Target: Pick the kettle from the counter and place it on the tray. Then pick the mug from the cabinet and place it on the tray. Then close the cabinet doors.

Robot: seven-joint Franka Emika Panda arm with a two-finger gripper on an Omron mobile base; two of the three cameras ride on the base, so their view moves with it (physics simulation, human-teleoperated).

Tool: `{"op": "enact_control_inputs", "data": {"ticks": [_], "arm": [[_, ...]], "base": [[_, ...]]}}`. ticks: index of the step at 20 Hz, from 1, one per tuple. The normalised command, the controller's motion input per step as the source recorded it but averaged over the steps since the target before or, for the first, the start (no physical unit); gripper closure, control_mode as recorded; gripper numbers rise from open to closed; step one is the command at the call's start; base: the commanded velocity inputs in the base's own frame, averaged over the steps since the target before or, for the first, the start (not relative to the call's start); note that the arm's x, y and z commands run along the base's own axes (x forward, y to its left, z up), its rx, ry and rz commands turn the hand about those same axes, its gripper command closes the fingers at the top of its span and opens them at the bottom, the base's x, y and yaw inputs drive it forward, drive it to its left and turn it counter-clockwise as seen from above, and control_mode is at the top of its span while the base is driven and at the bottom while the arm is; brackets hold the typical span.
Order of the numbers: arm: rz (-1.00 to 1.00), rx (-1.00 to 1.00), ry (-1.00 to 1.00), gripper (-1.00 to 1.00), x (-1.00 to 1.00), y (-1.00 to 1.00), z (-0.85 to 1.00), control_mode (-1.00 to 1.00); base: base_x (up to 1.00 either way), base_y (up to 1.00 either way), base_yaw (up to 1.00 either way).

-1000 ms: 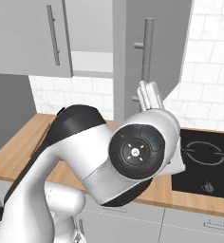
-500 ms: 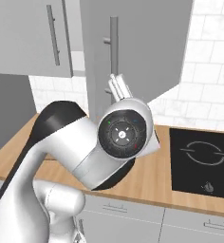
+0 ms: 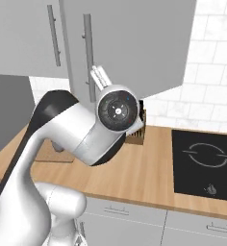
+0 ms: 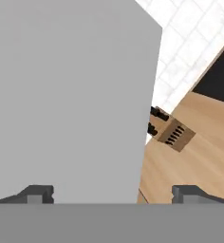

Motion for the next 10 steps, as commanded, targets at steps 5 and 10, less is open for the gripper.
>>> {"op": "enact_control_inputs", "data": {"ticks": [5, 10], "arm": [[0.18, 0.00, 0.02, -1.00, 0.74, 0.41, 0.00, -1.00], [0.17, 0.00, 0.01, -1.00, 0.69, 0.43, 0.00, -1.00]], "base": [[0.00, 0.00, 0.00], [0.00, 0.00, 0.00]]}}
